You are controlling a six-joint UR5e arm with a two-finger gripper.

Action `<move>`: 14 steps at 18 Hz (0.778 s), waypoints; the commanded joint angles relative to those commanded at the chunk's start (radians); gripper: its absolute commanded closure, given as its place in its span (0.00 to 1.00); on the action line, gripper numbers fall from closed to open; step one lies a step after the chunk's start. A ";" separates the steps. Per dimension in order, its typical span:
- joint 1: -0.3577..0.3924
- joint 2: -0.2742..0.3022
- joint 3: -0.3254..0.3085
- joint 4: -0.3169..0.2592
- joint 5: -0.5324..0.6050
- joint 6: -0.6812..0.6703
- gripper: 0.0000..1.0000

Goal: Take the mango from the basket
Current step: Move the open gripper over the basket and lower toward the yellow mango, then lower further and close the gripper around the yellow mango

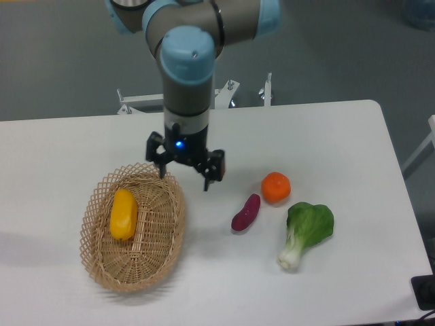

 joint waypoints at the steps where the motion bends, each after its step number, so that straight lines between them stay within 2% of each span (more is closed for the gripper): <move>1: -0.017 -0.014 0.000 0.000 0.000 -0.020 0.00; 3: -0.035 -0.041 0.000 0.015 -0.003 -0.052 0.00; 7: -0.106 -0.116 -0.005 0.179 0.000 -0.163 0.00; 14: -0.148 -0.199 -0.018 0.206 0.014 -0.212 0.00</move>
